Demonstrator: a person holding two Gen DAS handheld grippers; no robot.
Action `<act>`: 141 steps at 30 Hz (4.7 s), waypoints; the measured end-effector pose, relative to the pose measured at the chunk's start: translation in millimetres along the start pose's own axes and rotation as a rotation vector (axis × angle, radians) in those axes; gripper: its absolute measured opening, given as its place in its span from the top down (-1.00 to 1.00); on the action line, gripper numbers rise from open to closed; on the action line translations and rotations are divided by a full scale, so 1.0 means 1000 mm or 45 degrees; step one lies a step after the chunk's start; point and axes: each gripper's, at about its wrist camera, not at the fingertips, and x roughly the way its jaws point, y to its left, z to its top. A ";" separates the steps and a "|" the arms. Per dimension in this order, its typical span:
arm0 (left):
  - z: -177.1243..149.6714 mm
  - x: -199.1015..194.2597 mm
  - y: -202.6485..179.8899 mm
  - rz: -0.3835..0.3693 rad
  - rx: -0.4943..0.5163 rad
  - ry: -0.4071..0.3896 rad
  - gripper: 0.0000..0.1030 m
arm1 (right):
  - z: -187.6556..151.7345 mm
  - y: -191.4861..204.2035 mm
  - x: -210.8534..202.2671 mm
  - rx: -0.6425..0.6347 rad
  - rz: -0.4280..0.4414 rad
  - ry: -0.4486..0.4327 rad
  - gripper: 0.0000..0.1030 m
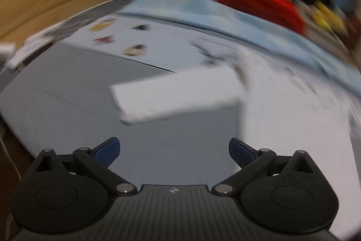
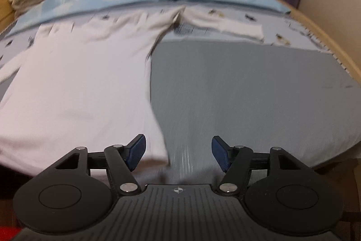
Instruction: Fold small clothes
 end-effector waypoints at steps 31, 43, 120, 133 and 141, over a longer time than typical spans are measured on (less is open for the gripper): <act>0.205 0.199 0.189 0.840 -0.107 -0.017 0.81 | 0.055 0.091 0.102 -0.228 -0.129 0.112 -0.28; 0.155 0.130 0.036 0.262 0.005 -0.050 -0.81 | 0.109 -0.012 0.111 0.330 -0.057 -0.081 -0.28; 0.104 0.155 -0.127 0.068 0.127 0.004 -0.99 | 0.310 0.187 0.382 -0.664 0.101 0.072 0.91; 0.100 0.161 -0.130 0.038 0.112 0.064 -0.99 | 0.350 0.126 0.370 -0.055 0.239 -0.230 0.67; 0.100 0.160 -0.130 -0.004 0.068 0.087 -0.99 | 0.319 0.099 0.353 -0.155 0.269 -0.166 0.82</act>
